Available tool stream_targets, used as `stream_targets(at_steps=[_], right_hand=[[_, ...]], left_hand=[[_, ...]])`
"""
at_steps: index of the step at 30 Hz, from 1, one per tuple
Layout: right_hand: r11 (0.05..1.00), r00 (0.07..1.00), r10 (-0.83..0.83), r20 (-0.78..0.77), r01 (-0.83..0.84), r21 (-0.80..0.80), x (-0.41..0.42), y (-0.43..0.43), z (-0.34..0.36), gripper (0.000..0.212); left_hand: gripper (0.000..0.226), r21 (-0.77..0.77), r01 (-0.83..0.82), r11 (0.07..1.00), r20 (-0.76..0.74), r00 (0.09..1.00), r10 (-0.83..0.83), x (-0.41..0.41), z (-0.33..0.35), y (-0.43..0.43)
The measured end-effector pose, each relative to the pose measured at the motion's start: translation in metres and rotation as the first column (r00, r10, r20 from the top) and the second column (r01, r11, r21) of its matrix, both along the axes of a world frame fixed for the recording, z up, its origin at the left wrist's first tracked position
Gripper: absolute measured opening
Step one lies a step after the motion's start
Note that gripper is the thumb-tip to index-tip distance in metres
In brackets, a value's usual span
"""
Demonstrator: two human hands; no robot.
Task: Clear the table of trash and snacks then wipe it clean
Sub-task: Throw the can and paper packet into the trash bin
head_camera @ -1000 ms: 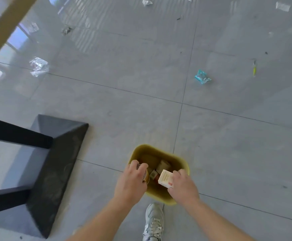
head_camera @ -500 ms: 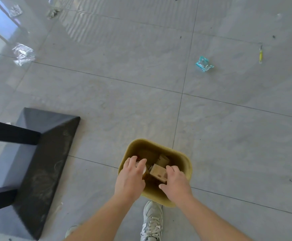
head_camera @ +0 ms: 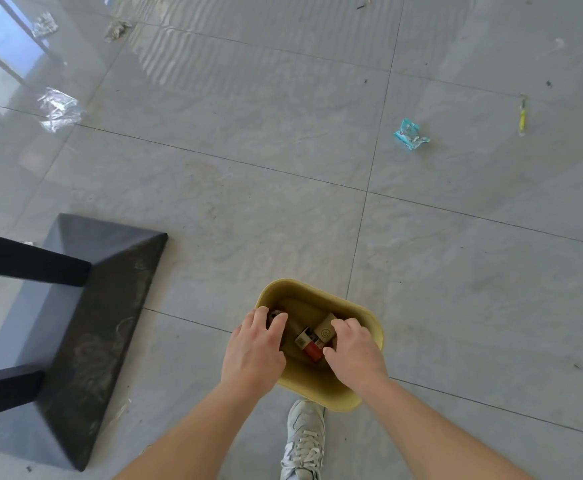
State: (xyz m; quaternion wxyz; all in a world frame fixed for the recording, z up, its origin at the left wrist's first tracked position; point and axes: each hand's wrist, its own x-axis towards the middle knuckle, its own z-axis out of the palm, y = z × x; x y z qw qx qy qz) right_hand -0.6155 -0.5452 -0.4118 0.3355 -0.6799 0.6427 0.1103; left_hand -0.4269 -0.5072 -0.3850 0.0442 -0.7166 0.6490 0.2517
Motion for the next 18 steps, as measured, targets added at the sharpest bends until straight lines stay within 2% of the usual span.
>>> stream_targets(at_steps=[10, 18], right_hand=[[0.994, 0.994, 0.103, -0.019, -0.104, -0.035, 0.010, -0.010, 0.056, 0.052], [0.980, 0.984, 0.175, 0.016, -0.173, -0.099, 0.040, -0.010, 0.177, 0.054]], left_hand=[[0.061, -0.031, 0.007, 0.999, 0.008, 1.000, -0.007, 0.013, 0.053, -0.004], [0.061, -0.068, -0.022, 0.997, 0.034, 0.999, 0.024, 0.042, 0.172, 0.013]])
